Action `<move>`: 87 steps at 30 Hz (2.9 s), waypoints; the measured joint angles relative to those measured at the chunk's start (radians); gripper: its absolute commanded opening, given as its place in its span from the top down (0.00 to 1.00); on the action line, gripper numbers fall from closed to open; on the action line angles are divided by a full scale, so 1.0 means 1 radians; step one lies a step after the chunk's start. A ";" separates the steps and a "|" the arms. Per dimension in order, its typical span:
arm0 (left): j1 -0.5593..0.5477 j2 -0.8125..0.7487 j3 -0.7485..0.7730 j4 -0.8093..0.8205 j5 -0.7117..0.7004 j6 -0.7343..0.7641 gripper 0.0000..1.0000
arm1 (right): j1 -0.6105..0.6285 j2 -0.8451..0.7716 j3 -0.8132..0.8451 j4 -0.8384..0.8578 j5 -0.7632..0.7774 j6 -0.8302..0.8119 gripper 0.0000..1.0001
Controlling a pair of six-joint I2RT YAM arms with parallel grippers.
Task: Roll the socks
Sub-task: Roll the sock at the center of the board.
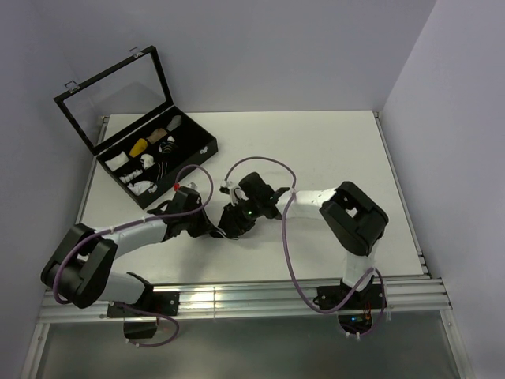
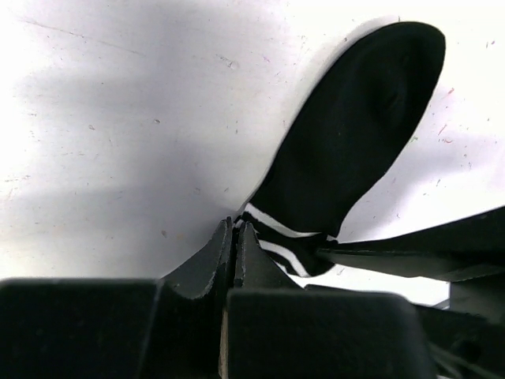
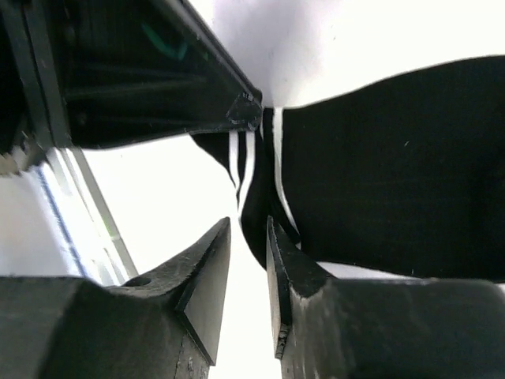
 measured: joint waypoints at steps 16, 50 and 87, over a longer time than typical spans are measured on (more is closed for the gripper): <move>0.057 0.041 0.051 -0.089 0.084 0.000 1.00 | 0.148 -0.030 -0.037 0.074 0.278 -0.139 0.69; 0.124 -0.248 -0.169 0.055 0.112 -0.036 0.27 | -0.109 0.216 0.031 0.158 -0.353 0.251 1.00; -0.022 0.074 0.080 -0.072 0.004 -0.077 1.00 | -0.089 -0.099 -0.177 0.171 0.029 0.158 0.68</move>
